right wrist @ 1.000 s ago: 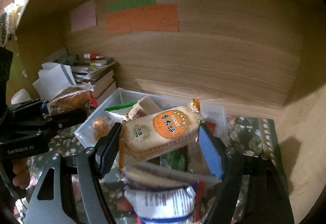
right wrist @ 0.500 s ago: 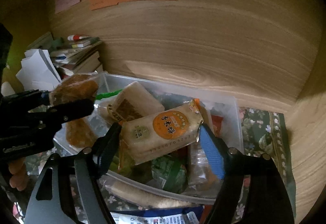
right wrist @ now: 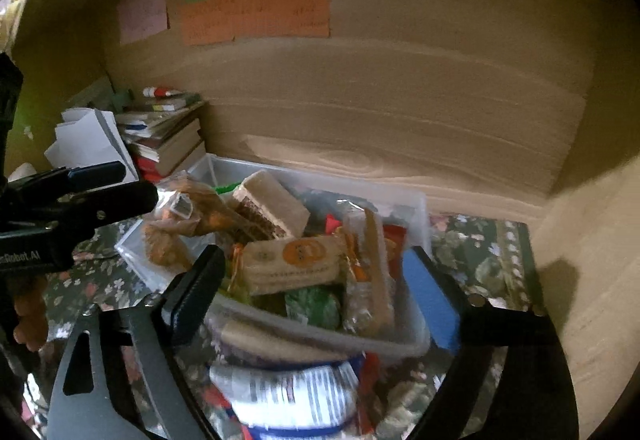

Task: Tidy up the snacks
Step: 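Carry the pastry bag and cake packet over the clear bin and open both tools, then grasp the purple-labelled bar with the left tool while the right tool grasps the white-blue chip bag, then carry the purple bar and chip bag over the clear bin and open both tools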

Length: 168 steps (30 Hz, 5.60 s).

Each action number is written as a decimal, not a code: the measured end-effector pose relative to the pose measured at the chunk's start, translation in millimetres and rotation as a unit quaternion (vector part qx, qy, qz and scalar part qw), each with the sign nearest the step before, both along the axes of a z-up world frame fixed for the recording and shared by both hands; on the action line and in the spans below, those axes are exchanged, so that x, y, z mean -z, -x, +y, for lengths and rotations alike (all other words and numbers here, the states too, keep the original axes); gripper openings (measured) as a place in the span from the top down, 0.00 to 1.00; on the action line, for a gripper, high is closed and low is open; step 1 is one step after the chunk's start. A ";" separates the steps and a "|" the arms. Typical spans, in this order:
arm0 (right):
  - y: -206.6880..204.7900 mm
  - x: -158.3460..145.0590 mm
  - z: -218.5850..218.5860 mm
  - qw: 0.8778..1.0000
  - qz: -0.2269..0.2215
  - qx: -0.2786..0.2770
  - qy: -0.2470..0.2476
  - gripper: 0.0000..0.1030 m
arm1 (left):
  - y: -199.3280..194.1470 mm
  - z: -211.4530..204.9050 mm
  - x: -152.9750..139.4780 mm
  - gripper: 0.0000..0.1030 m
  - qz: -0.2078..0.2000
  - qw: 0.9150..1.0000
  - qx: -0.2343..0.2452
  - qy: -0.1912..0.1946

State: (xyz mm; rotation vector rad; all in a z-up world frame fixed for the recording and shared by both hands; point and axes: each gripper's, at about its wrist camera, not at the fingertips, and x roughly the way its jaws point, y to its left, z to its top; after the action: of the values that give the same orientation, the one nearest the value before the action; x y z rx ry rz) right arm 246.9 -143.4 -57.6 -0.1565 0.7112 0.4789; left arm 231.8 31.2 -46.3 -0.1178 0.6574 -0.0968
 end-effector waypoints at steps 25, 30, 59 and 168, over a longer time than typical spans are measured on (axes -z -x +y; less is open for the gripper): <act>26.6 79.6 -7.5 0.993 0.115 -0.018 0.027 0.00 | 32.2 -36.3 83.2 0.36 0.081 0.995 0.052 -0.016; 23.9 79.6 -8.0 0.992 0.122 -0.032 0.009 0.20 | 22.7 -42.2 88.7 0.38 0.089 0.994 0.061 -0.017; 22.6 68.1 -60.8 0.995 0.097 0.031 -0.004 0.41 | 40.1 -79.0 88.1 0.55 0.115 0.983 0.145 -0.003; 8.2 7.5 -59.2 0.998 0.008 0.027 -0.056 0.40 | 32.9 -76.9 40.2 0.57 0.036 0.992 0.118 -0.007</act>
State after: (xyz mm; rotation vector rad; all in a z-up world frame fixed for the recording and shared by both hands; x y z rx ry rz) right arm 238.7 -202.6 -65.1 -0.0287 0.7005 0.4677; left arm 198.9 -45.6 -86.5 -0.0286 0.7433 -0.3172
